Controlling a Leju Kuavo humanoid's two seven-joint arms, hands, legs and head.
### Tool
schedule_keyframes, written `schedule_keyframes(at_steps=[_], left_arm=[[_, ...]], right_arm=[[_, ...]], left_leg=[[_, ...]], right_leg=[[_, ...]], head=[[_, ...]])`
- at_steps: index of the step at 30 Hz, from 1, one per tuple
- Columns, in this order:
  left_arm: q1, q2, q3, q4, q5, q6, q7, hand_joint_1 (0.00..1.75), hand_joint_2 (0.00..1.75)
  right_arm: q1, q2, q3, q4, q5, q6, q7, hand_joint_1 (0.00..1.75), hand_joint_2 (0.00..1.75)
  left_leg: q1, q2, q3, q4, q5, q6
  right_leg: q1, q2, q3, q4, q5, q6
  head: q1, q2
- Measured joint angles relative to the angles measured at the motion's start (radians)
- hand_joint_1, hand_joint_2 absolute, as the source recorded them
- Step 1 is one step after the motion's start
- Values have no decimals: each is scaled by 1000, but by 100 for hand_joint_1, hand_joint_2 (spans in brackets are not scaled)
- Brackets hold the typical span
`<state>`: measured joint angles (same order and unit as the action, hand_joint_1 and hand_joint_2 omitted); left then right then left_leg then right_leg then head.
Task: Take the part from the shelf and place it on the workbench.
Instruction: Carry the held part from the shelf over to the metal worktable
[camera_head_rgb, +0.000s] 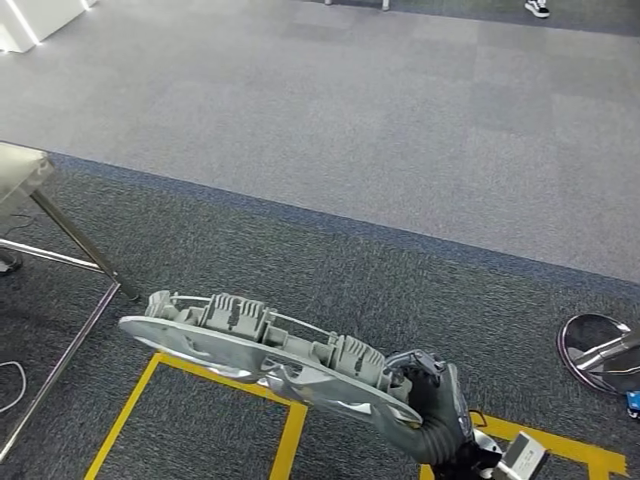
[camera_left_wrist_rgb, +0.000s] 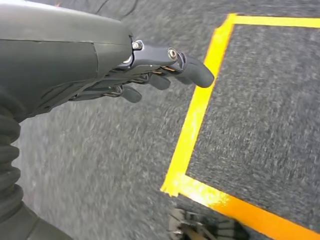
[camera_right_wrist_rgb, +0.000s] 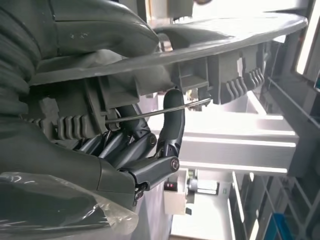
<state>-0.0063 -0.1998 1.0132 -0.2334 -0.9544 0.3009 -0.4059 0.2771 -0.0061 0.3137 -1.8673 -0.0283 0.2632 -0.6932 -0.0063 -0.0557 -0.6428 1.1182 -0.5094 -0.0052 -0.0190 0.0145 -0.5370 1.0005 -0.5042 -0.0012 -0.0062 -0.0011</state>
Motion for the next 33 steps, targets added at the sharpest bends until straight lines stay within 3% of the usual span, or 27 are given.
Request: schedule_keyframes(at_steps=[2,3,4,6,8,10,12,14,16,18,19,20,21,23,25,27,28,30,31,33], left_arm=[[-2,-4,0,0,-4,3,-6,0,175],[-2,-6,0,0,-7,4,-9,0,175],[0,-7,0,0,-10,6,-11,0,175],[2,-9,0,0,-16,6,-13,0,175],[0,-12,0,0,-20,6,-14,0,175],[-3,-15,0,0,-22,6,-14,0,175],[-2,-16,0,0,-23,6,-15,0,175],[-1,-17,0,0,-23,6,-15,0,175],[-4,-19,1,0,-23,6,-16,0,175],[-5,-20,1,0,-24,6,-16,0,175],[-5,-20,1,0,-24,5,-16,0,175],[-5,-20,1,0,-26,4,-16,0,175],[-5,-20,1,0,-29,2,-16,0,175],[-5,-21,1,0,-37,-2,-16,0,175],[-4,-22,1,0,-48,-5,-16,0,175],[-1,-22,1,0,-57,-7,-16,0,175],[1,-22,1,0,-59,-7,-15,0,175],[0,-21,1,0,-62,-7,-15,0,175],[-1,-21,1,0,-63,-7,-15,0,175],[-3,-21,1,0,-66,-7,-14,0,175]], right_arm=[[2,0,-1,0,5,-2,0,175,175],[2,0,-1,1,8,-3,0,175,175],[2,0,-2,2,10,-3,0,175,175],[2,0,-4,3,15,-3,0,175,175],[2,0,-5,3,17,-2,0,175,175],[1,0,-6,3,19,-2,0,175,175],[-1,0,-7,3,19,-2,0,175,175],[-3,0,-8,2,20,-1,0,175,175],[-2,0,-8,3,20,-1,0,175,175],[0,0,-8,4,21,-1,0,175,175],[0,0,-8,4,24,-1,0,175,175],[0,0,-8,5,28,-1,0,175,175],[0,0,-8,6,33,-1,0,175,175],[-2,0,-8,6,48,-4,0,175,175],[-4,0,-8,6,70,-12,0,175,175],[-6,-1,-7,6,90,-22,0,175,175],[-8,-1,-6,6,96,-26,0,175,175],[-9,-1,-3,6,102,-31,0,175,175],[-10,-2,-2,6,103,-32,0,175,175],[-10,-2,-1,6,107,-37,0,175,175]], left_leg=[[4,36,-63,129,-57,-9],[7,42,-84,171,-67,-12],[10,45,-86,177,-57,-14],[14,62,-36,79,8,-15],[7,112,26,-43,51,-8],[-2,136,43,-84,50,7],[-2,113,41,-88,50,23],[2,90,45,-94,52,38],[4,66,48,-96,51,48],[2,38,48,-96,50,52],[1,24,50,-96,50,52],[1,9,52,-96,49,52],[1,-7,55,-95,48,51],[0,-34,58,-93,46,46],[1,-55,52,-91,47,36],[5,-71,46,-92,49,24],[4,-60,43,-85,45,18],[2,-9,17,-25,9,8],[2,20,-11,34,-21,4],[7,41,-71,156,-68,-4]], right_leg=[[2,-31,4,0,-5,-4],[2,-46,6,0,-8,-4],[2,-59,9,0,-11,-3],[2,-84,20,0,-19,2],[7,-105,27,1,-29,11],[13,-125,33,1,-38,23],[12,-139,42,-1,-46,34],[6,-96,29,36,-74,43],[4,-35,-30,155,-131,45],[5,-19,-104,281,-168,45],[5,-17,-124,300,-160,44],[5,-15,-124,279,-130,42],[5,-6,-105,220,-86,38],[2,35,-52,83,-16,31],[1,62,-22,21,-2,27],[3,47,-14,13,-2,21],[2,36,-11,9,-1,16],[-1,9,-2,1,0,5],[0,-5,1,0,-2,2],[1,-34,6,1,-8,-1]], head=[[-2,0],[-2,0],[-2,0],[-2,0],[-2,0],[0,0],[1,0],[5,0],[13,0],[15,0],[15,0],[15,0],[15,0],[16,0],[15,0],[15,0],[14,0],[8,0],[5,0],[3,0]])
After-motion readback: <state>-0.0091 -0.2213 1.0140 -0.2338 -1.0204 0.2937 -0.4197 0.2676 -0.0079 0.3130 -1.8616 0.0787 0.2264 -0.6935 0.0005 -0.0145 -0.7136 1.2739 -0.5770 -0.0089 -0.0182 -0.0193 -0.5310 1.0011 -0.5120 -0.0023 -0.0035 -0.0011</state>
